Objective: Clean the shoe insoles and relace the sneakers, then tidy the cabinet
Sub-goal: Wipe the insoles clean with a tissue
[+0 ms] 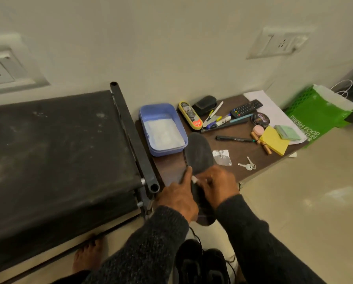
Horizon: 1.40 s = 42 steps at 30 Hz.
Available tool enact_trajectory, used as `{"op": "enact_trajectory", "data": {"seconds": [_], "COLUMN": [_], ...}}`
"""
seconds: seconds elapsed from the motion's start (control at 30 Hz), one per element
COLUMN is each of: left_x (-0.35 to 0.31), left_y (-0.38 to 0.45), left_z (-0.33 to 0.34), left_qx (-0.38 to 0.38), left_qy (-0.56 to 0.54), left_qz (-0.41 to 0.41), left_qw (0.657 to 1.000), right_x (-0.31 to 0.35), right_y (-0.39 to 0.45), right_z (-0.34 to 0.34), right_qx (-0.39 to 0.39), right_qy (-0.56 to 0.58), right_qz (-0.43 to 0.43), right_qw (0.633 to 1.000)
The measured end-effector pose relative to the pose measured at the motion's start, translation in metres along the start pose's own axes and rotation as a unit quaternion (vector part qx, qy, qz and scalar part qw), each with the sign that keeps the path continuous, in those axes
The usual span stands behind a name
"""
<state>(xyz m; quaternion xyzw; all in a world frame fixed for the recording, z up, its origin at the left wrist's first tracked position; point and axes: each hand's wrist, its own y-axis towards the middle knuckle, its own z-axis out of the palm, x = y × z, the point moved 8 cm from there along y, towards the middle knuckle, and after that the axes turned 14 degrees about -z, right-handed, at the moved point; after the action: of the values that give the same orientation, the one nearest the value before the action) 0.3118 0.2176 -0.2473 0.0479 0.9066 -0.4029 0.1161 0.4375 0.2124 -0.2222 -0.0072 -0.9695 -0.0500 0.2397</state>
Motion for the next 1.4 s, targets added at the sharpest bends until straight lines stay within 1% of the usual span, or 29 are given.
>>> {"op": "enact_trajectory", "data": {"seconds": [0.1, 0.17, 0.2, 0.27, 0.33, 0.37, 0.43, 0.5, 0.57, 0.7, 0.8, 0.87, 1.0, 1.1, 1.2, 1.27, 1.4], "left_x": [-0.001, -0.001, -0.001, -0.001, -0.001, 0.0, 0.001, 0.001, 0.0, -0.002, -0.003, -0.005, -0.014, -0.012, -0.006, -0.004, -0.004], "left_y": [-0.001, -0.002, -0.002, -0.003, -0.004, -0.004, -0.004, -0.003, -0.002, -0.006, -0.007, -0.007, -0.01, -0.007, -0.006, -0.008, -0.008], "left_z": [-0.003, -0.004, -0.005, -0.005, -0.006, -0.006, -0.005, -0.005, -0.006, -0.003, -0.002, -0.004, -0.009, -0.011, -0.011, -0.01, -0.011], "left_qx": [0.005, 0.006, 0.006, 0.01, 0.009, 0.006, 0.007, 0.008, 0.007, 0.009, -0.019, -0.036, -0.067, -0.067, -0.04, -0.039, -0.06], "left_qy": [-0.006, -0.007, -0.005, -0.011, -0.016, -0.016, -0.016, -0.015, -0.011, 0.026, 0.059, 0.05, 0.034, 0.036, 0.053, 0.072, 0.096], "left_qz": [0.002, 0.001, 0.0, -0.001, -0.003, -0.004, -0.006, -0.008, -0.009, -0.008, -0.008, -0.001, 0.024, 0.015, 0.006, 0.008, 0.01], "left_qw": [1.0, 1.0, 1.0, 1.0, 1.0, 1.0, 1.0, 1.0, 1.0, 1.0, 0.998, 0.998, 0.997, 0.997, 0.998, 0.997, 0.994], "right_x": [0.002, -0.004, -0.009, -0.025, -0.039, -0.04, -0.031, -0.021, -0.012, -0.015, -0.017, -0.021, -0.031, -0.04, -0.037, -0.035, -0.04], "right_y": [-0.034, -0.034, -0.026, -0.001, 0.017, 0.019, 0.006, -0.023, -0.052, -0.074, -0.072, -0.067, -0.049, -0.04, -0.038, -0.039, -0.04], "right_z": [0.007, 0.009, 0.006, 0.0, -0.009, -0.011, -0.011, -0.004, 0.002, 0.005, -0.004, -0.011, -0.021, -0.016, -0.011, -0.009, -0.016], "right_qx": [0.039, 0.039, 0.026, 0.007, -0.01, -0.014, 0.006, 0.039, 0.049, 0.011, -0.044, -0.076, -0.123, -0.135, -0.11, -0.099, -0.126], "right_qy": [0.001, 0.002, 0.008, 0.014, -0.002, -0.011, -0.016, -0.011, -0.01, 0.056, 0.126, 0.164, 0.204, 0.26, 0.263, 0.259, 0.258], "right_qz": [-0.029, -0.03, -0.021, 0.035, 0.092, 0.101, 0.083, 0.045, 0.026, 0.087, 0.125, 0.155, 0.2, 0.245, 0.249, 0.247, 0.255], "right_qw": [0.999, 0.999, 0.999, 0.999, 0.996, 0.995, 0.996, 0.998, 0.998, 0.995, 0.983, 0.971, 0.95, 0.924, 0.926, 0.928, 0.923]}}
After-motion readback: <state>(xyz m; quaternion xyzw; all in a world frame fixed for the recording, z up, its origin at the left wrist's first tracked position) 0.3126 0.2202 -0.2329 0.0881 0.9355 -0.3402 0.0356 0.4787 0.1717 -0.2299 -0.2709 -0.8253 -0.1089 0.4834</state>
